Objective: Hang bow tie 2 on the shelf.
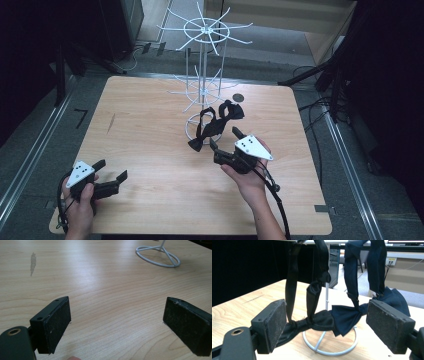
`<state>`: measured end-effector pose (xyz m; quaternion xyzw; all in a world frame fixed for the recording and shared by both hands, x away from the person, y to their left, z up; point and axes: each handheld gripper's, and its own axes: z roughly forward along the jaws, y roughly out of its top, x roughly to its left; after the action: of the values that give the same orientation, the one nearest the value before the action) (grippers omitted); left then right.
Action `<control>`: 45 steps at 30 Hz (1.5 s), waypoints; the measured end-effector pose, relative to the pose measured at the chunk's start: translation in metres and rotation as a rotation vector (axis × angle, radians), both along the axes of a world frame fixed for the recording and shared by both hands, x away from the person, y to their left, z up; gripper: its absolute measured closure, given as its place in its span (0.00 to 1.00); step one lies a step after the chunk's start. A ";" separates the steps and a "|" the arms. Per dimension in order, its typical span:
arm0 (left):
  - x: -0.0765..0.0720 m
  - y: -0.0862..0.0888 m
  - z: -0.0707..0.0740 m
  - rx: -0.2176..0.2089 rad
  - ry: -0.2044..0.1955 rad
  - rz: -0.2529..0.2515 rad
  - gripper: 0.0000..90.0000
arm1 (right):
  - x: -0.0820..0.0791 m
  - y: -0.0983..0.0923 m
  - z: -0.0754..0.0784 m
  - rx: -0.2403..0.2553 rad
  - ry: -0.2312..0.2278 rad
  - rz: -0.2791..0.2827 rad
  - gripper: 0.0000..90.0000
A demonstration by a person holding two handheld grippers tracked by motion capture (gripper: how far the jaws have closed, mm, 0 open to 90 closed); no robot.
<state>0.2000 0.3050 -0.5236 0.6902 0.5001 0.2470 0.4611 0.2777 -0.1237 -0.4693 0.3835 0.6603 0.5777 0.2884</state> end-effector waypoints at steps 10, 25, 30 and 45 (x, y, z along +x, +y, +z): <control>0.000 0.000 0.000 0.000 -0.001 0.000 0.09 | -0.005 -0.015 -0.010 -0.008 0.018 -0.026 0.19; 0.000 0.000 0.000 -0.001 -0.001 0.000 0.09 | -0.012 -0.036 -0.025 -0.018 0.036 -0.066 0.19; 0.000 0.000 0.000 -0.001 0.000 0.000 0.09 | -0.015 -0.044 -0.029 -0.018 0.043 -0.076 0.19; 0.000 0.000 0.000 0.001 0.000 0.000 0.09 | -0.020 -0.064 -0.040 -0.032 0.062 -0.123 0.20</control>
<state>0.1997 0.3047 -0.5236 0.6904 0.4998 0.2472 0.4608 0.2575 -0.1878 -0.5090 0.4364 0.6531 0.5361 0.3092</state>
